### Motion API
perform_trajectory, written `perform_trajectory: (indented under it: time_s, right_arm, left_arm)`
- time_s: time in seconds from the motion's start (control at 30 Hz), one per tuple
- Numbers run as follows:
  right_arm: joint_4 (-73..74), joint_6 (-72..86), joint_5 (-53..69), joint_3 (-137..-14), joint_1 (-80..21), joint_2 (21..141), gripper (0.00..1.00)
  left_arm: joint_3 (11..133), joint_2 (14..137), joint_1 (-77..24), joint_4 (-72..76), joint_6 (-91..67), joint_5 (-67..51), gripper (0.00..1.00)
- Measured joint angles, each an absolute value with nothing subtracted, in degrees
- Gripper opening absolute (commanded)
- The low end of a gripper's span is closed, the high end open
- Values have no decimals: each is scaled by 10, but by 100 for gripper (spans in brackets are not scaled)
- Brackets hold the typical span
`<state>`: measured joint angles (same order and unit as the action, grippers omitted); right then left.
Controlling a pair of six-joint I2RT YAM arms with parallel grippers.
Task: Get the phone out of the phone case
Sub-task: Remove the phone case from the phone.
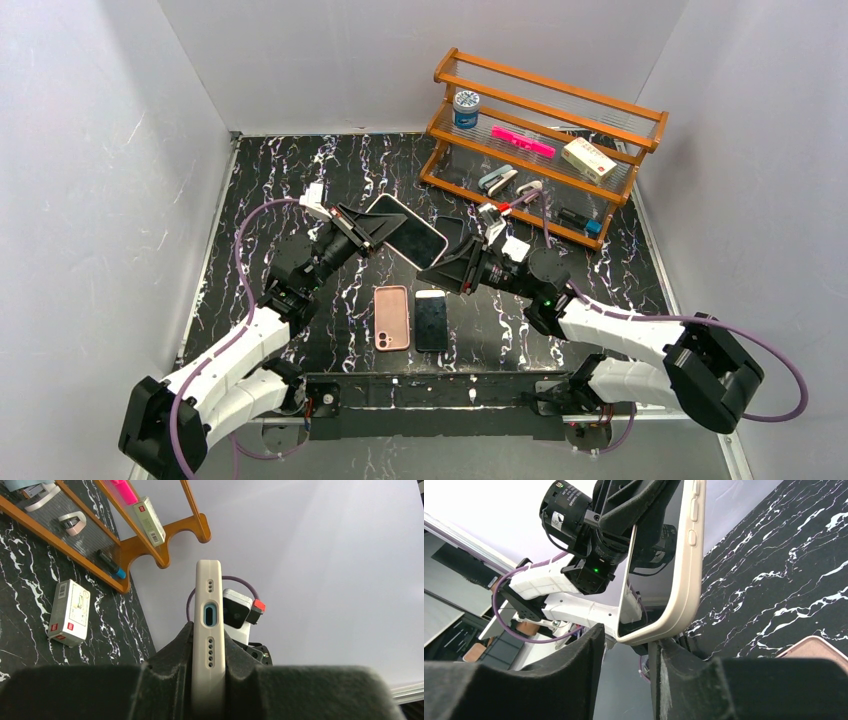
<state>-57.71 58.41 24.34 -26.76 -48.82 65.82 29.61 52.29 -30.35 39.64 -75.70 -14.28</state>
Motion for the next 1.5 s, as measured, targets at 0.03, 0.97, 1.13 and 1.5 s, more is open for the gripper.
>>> perform_trajectory:
  time_s: [0.03, 0.97, 1.13, 1.5]
  right_arm:
    - [-578, 583, 244, -268, -489, 660, 39]
    - [-415, 231, 261, -304, -496, 650, 1]
    - [-375, 191, 255, -305, -489, 654, 27]
    - [-279, 176, 288, -256, -442, 549, 70]
  left_arm:
    - [296, 523, -305, 396, -757, -142, 0]
    - [277, 551, -297, 390, -831, -162, 0]
    - [280, 556, -294, 368, -809, -170, 0]
    - [396, 571, -236, 174, -600, -289, 0]
